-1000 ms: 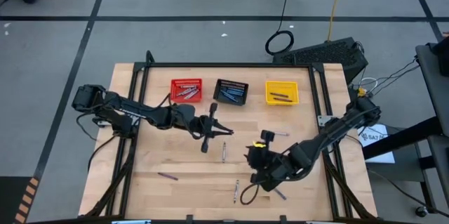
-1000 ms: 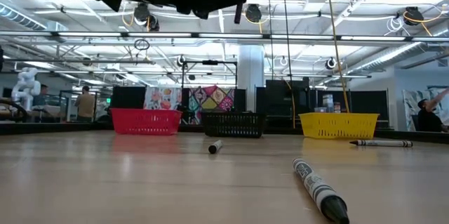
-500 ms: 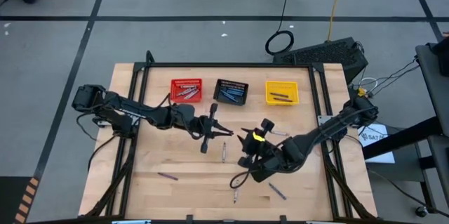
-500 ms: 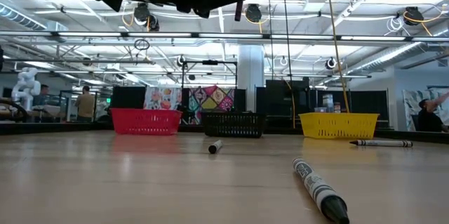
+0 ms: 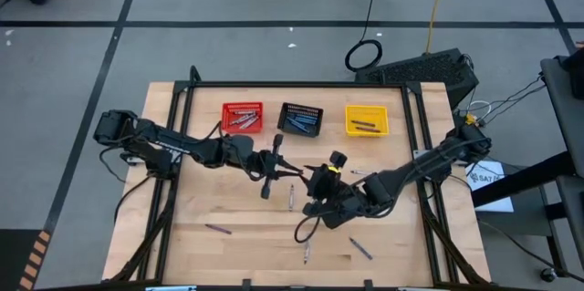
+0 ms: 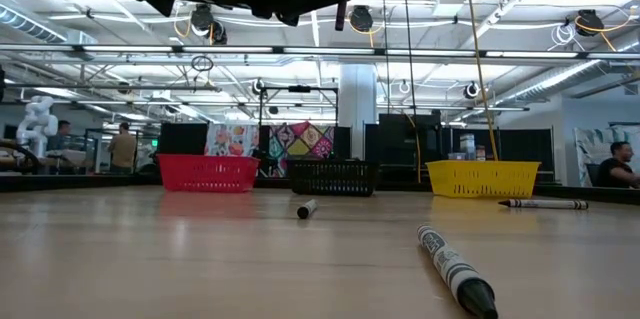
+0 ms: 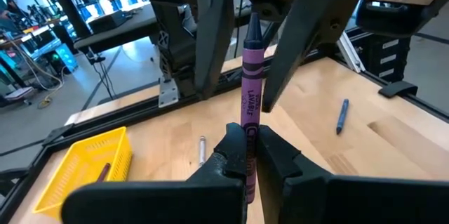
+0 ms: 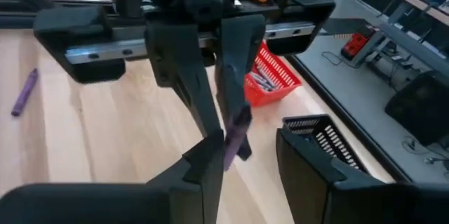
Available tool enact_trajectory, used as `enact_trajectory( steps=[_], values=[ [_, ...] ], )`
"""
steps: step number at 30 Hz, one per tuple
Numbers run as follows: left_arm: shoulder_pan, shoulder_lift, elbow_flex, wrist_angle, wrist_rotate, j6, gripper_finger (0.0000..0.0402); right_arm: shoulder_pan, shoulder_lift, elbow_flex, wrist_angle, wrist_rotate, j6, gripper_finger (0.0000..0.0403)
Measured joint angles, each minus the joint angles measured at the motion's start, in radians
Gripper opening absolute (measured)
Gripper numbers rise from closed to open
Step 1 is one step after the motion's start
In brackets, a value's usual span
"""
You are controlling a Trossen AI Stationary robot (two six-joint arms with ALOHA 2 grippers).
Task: Sort crayons
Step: Put the violet crayon into the yellow bin
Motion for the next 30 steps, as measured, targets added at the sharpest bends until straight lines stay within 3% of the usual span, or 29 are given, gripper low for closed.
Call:
enact_trajectory(
  steps=[10, 19, 30],
  values=[
    [0.000, 0.000, 0.000, 0.000, -0.002, 0.005, 0.0005, -0.017, 0.000, 0.000, 0.023, -0.025, -0.017, 0.0110],
    [0.002, 0.000, 0.000, -0.004, -0.006, 0.005, 0.0005, -0.038, 0.000, 0.000, 0.027, -0.081, -0.017, 0.0012],
    [0.000, 0.000, 0.001, -0.019, -0.019, -0.002, 0.0014, -0.037, 0.000, 0.000, 0.025, -0.082, -0.017, 0.0004]
  ],
)
